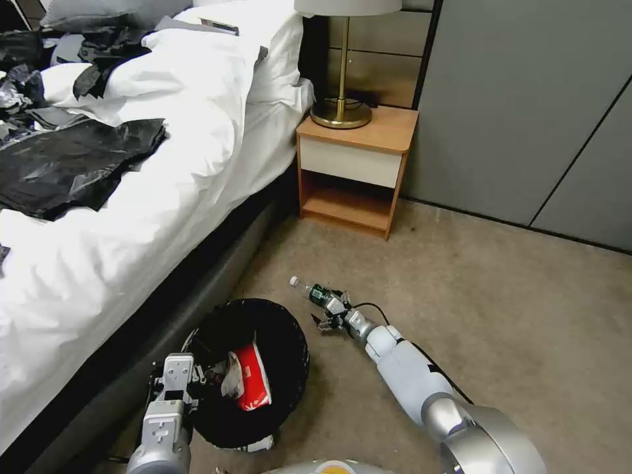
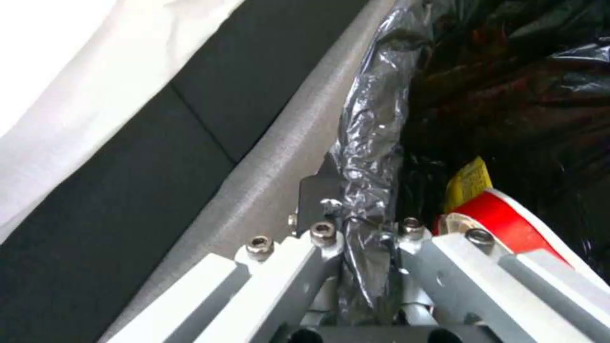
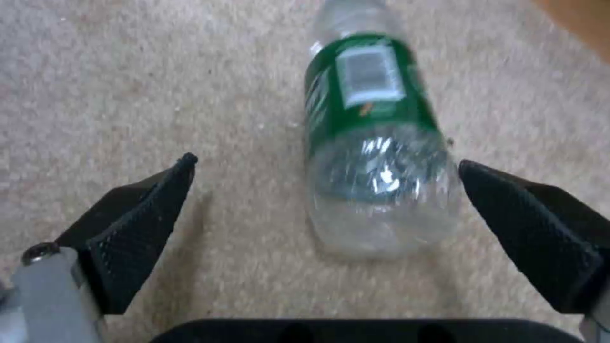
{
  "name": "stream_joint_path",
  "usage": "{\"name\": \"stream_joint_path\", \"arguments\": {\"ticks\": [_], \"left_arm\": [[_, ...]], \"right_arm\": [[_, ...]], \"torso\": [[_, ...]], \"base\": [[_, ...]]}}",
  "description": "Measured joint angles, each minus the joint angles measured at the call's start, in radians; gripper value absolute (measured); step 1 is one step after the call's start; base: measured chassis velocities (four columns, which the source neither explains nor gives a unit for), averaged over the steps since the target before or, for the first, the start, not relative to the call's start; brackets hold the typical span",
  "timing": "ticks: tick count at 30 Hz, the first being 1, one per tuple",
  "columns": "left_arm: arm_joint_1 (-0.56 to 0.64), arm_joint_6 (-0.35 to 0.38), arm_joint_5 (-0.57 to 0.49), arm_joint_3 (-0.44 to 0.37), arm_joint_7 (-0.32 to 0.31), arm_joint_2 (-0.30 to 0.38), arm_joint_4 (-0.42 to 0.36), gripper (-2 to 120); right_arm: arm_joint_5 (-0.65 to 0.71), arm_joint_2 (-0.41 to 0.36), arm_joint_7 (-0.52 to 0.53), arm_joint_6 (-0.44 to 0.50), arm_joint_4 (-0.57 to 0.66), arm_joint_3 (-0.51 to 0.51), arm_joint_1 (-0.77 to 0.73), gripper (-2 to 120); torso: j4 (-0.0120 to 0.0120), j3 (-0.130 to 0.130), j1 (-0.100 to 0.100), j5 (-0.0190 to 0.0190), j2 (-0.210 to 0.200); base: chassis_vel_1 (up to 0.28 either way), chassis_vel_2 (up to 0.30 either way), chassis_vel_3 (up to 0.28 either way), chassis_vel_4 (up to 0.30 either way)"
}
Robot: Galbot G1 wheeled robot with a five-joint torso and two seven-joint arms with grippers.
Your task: Pick up the trash bin, then pick up the garbage from the floor and place it into the trash bin.
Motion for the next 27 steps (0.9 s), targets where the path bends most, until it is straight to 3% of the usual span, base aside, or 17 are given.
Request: {"name": "stream_joint_path", "arguments": {"ticks": [8, 17, 27], "left_arm": [[0.004, -0.002, 0.002, 0.002, -0.001, 0.005, 0.000, 0], [0.005, -0.003, 0.009, 0.011, -0.002, 0.007, 0.002, 0], [0.006, -0.004, 0.010, 0.011, -0.003, 0.007, 0.002, 0]], "right_arm": [[0.028, -0.007, -0.014, -0.017, -0.013, 0.000, 0.015, 99], [0.046, -0.020, -0.010, -0.028, -0.006, 0.001, 0.020, 79], [0.106, -0.017, -0.010, -0.055, 0.030, -0.001, 0.020, 96]], "torso": [[0.0000, 0.000, 0.000, 0.0000, 0.000], [0.0001, 0.000, 0.000, 0.0000, 0.000], [0.0000, 0.000, 0.000, -0.0001, 0.000]], "base": [[0.000, 0.000, 0.000, 0.000], [0.000, 0.000, 0.000, 0.000], [0.000, 0.000, 0.000, 0.000]]}}
